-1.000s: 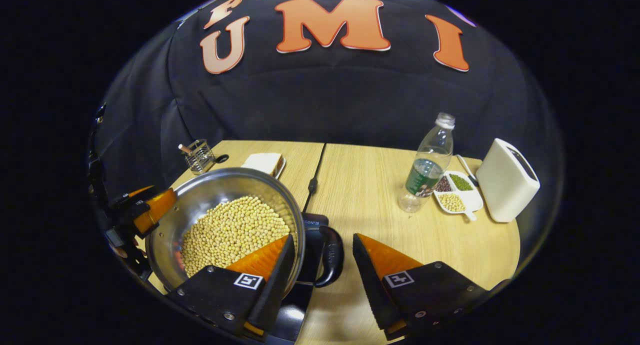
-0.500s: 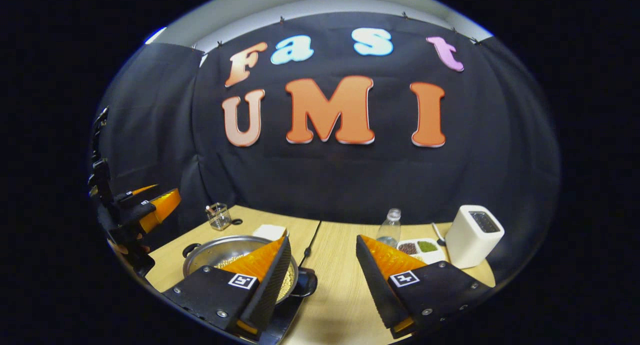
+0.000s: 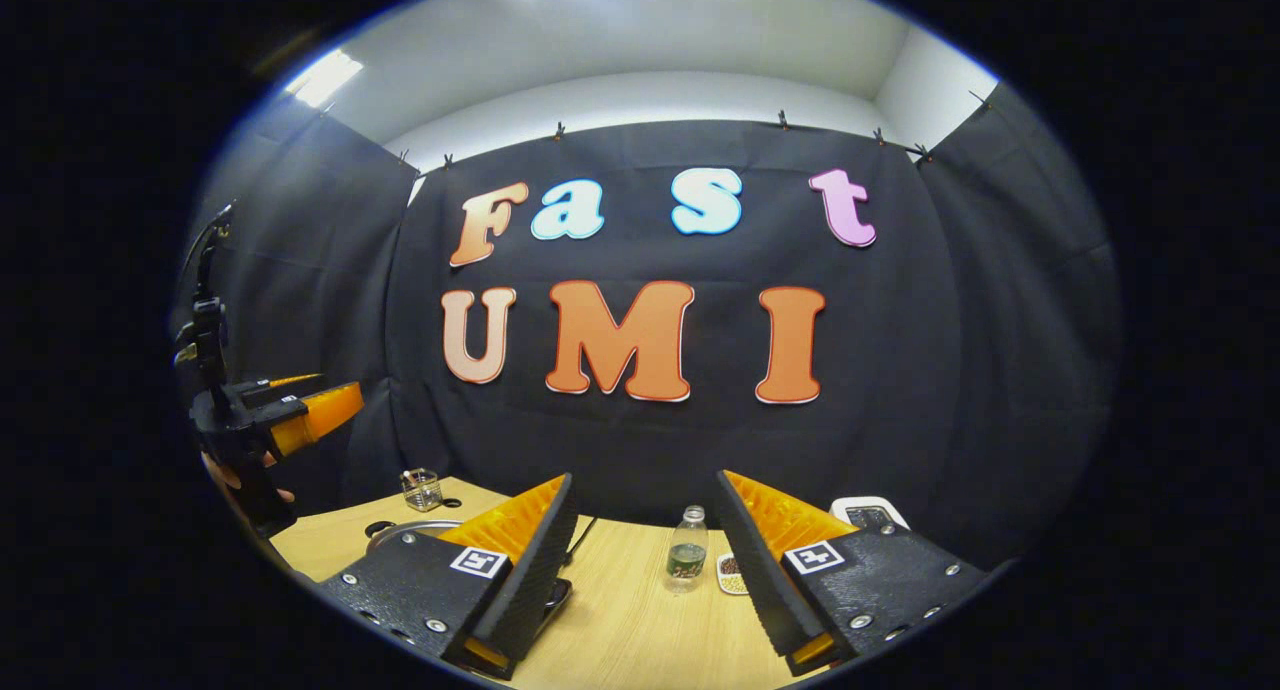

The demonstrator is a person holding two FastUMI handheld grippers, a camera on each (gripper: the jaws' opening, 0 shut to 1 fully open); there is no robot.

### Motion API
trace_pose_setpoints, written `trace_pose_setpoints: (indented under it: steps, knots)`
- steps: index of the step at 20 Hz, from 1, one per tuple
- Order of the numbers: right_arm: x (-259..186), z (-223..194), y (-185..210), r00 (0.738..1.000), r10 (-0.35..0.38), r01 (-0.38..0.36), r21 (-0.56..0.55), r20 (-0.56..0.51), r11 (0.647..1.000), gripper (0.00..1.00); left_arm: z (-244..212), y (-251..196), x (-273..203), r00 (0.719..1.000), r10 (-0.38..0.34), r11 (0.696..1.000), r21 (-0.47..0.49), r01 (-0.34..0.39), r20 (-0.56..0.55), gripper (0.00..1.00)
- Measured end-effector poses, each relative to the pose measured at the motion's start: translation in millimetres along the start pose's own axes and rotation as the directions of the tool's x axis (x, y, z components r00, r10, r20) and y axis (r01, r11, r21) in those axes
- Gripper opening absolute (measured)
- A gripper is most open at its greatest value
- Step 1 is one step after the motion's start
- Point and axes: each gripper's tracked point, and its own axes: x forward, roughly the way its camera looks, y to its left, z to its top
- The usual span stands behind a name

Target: First push the handle of the pot to place it horizontally, then grasp the pot with both hands and set it on the induction cooktop.

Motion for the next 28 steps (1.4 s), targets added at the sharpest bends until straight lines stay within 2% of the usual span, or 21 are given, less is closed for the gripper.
trace_pose_setpoints:
  steps: [3,8,10,14,16,18,19,20,21,22,25,26,27,28]
  knots:
    - [-11.3,25.2,-24.5,0.998,-0.034,0.034,-0.001,0.053,0.999,0.88,22.9,-13.9,-9.8,0.999,-0.017,1.0,-0.01,0.018,0.03,0.96]
    - [-28.9,59.3,-33.2,0.994,-0.014,0.016,-0.015,0.112,1.0,0.9,56.6,-21.4,-18.7,0.998,-0.02,0.997,-0.071,0.024,0.059,0.96]
    - [-34.9,65.2,-28.0,0.993,0.012,-0.01,-0.019,0.12,1.0,0.93,59.5,-24.3,-21.6,0.999,-0.023,0.996,-0.087,0.025,0.033,0.97]
    - [-38.2,84.0,-43.7,0.987,-0.029,0.036,-0.046,0.157,0.998,0.94,65.0,-22.1,-20.2,1.0,0.01,0.993,-0.121,-0.01,-0.005,0.97]
    - [-40.2,83.8,-42.6,0.988,-0.03,0.038,-0.044,0.154,0.998,0.94,69.1,-24.0,-19.6,1.0,0.014,0.991,-0.136,-0.013,0.005,0.91]
    - [-41.9,74.9,-42.1,0.989,-0.018,0.026,-0.053,0.147,0.998,0.95,73.6,-21.2,-22.4,0.999,0.028,0.99,-0.141,-0.024,0.022,0.91]
    - [-40.9,76.9,-42.9,0.988,-0.012,0.02,-0.052,0.153,0.998,0.95,77.3,-20.8,-22.3,0.999,0.035,0.99,-0.141,-0.03,0.037,0.97]
    - [-39.8,79.3,-42.8,0.987,-0.01,0.018,-0.053,0.161,0.998,0.92,81.9,-19.1,-21.0,0.997,0.046,0.99,-0.136,-0.038,0.057,0.94]
    - [-40.2,81.8,-45.5,0.985,-0.01,0.019,-0.054,0.172,0.998,0.95,82.7,-15.0,-19.3,0.996,0.061,0.99,-0.134,-0.052,0.067,0.96]
    - [-40.1,83.9,-46.9,0.983,-0.012,0.023,-0.056,0.184,0.998,0.95,79.1,-14.4,-18.5,0.996,0.069,0.989,-0.134,-0.06,0.06,0.94]
    - [-38.8,90.3,-50.1,0.975,-0.013,0.029,-0.067,0.222,0.997,0.95,77.2,-16.6,-18.8,0.996,0.061,0.987,-0.154,-0.05,0.064,0.97]
    - [-38.2,90.0,-50.0,0.974,-0.009,0.026,-0.07,0.226,0.997,0.95,78.9,-15.5,-19.4,0.996,0.064,0.986,-0.16,-0.052,0.07,0.91]
    - [-39.1,88.9,-50.0,0.974,-0.006,0.022,-0.069,0.226,0.997,0.95,79.9,-15.8,-19.9,0.995,0.064,0.985,-0.163,-0.05,0.078,0.97]
    - [-39.0,85.9,-48.2,0.975,-0.004,0.019,-0.067,0.222,0.998,0.95,80.5,-17.1,-19.8,0.995,0.058,0.986,-0.161,-0.044,0.084,0.94]
